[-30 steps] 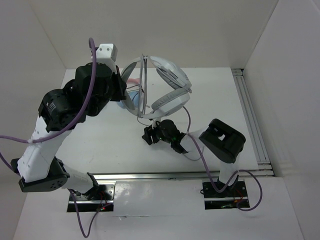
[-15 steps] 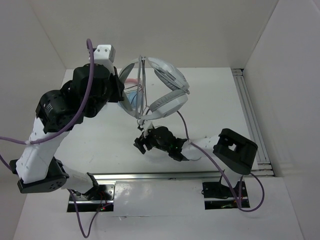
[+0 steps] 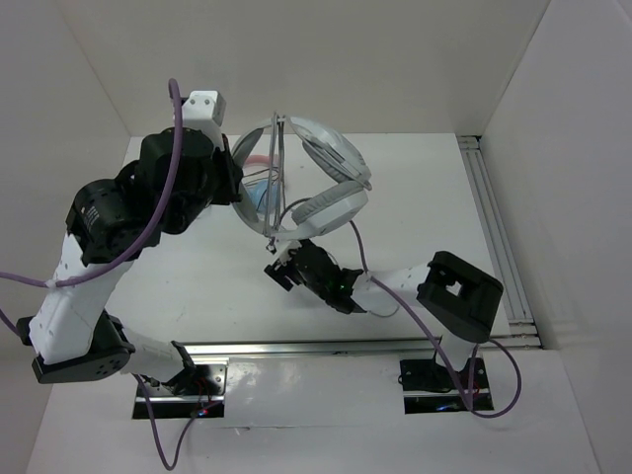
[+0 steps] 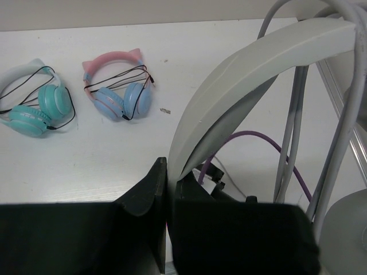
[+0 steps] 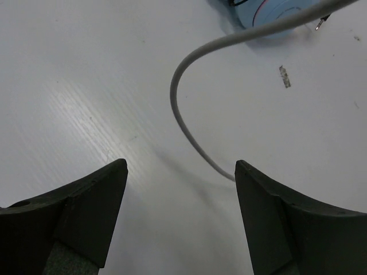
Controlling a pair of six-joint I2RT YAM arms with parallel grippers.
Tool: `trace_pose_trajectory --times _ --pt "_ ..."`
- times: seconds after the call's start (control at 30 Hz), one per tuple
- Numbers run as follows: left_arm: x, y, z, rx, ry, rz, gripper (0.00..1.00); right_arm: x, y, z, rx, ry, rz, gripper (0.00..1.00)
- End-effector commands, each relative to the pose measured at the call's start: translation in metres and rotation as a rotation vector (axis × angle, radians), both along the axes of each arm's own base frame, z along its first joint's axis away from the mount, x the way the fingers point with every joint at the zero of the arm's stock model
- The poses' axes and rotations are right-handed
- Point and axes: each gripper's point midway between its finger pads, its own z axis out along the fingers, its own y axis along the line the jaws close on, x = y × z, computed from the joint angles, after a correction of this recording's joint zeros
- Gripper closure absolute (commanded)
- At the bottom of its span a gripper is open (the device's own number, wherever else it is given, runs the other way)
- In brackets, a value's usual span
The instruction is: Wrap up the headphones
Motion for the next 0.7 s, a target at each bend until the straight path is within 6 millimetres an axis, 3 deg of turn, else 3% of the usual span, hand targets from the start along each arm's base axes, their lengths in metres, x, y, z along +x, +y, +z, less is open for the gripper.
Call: trace_pose_trajectory --times 0.0,0.13,0.3,0.33,0.4,0.47,0.5,0.6,0.67 --pt "-0.004 0.0 0.043 -0.166 -0.101 -0.006 1.0 0.033 0.01 0.019 0.008 -0.063 -0.048 0.17" --pt "-0.003 -0.001 0.041 -0.159 -0.095 -0.006 1.0 0.056 0.007 -0.002 -0.018 -0.023 -0.056 0.17" --pt "-0.01 0.007 0.051 -0.182 -0.115 -0.007 1.0 0.078 -0.003 -0.03 0.015 0.059 -0.078 0.37" --pt "-0.01 0.007 0.051 -0.182 -0.115 -0.007 1.0 0.076 0.002 -0.028 0.038 0.07 -0.059 0.41" --pt "-0.014 0.012 0.056 -0.197 -0.127 -0.007 1.0 0.076 0.001 -0.044 0.03 0.099 -0.056 0.49" --pt "-0.014 0.012 0.056 -0.197 -0.127 -0.007 1.0 0.077 0.004 -0.045 0.033 0.103 -0.046 0.73" --pt "-0.014 0.012 0.056 -0.197 -0.127 -0.007 1.0 0.075 0.004 -0.05 0.048 0.13 -0.059 0.99" --pt "-0.017 0.015 0.06 -0.205 -0.134 -0.007 1.0 0.074 0.0 -0.046 0.077 0.126 -0.08 1.0" --pt "-0.017 0.017 0.058 -0.195 -0.13 0.003 1.0 0.07 -0.015 -0.045 0.082 0.114 -0.123 1.0"
